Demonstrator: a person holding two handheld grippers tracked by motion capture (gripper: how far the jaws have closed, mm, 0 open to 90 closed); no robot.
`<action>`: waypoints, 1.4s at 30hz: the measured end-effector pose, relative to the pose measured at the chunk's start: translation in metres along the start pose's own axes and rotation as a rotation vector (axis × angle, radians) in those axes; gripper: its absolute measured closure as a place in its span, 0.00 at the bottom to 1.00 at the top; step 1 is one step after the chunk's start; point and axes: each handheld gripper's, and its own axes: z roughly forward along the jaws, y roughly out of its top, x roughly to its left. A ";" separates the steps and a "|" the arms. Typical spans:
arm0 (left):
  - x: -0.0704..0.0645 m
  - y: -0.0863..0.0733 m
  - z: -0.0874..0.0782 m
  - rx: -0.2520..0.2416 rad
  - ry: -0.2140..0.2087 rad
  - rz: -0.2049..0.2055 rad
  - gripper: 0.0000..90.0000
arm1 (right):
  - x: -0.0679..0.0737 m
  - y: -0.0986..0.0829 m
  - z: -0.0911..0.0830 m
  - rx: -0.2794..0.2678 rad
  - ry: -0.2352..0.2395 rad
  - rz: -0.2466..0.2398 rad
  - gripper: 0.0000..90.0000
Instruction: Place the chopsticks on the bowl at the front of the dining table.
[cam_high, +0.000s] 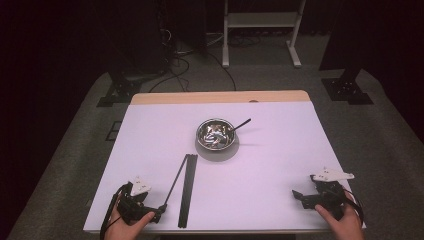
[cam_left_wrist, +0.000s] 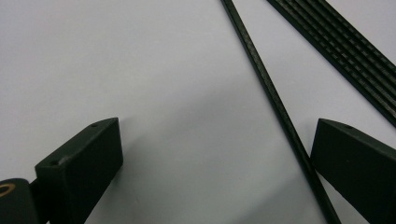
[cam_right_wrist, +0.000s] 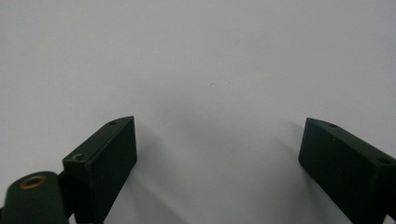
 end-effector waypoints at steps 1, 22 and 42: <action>0.001 0.000 0.000 0.001 0.002 -0.002 0.02 | 0.000 0.000 0.000 0.000 0.000 0.000 0.11; 0.027 -0.004 -0.003 -0.001 0.024 -0.032 0.02 | 0.000 0.000 0.000 0.000 0.000 0.001 0.11; 0.064 -0.012 -0.009 -0.007 0.070 -0.091 0.02 | 0.000 0.000 0.000 0.001 0.000 0.001 0.11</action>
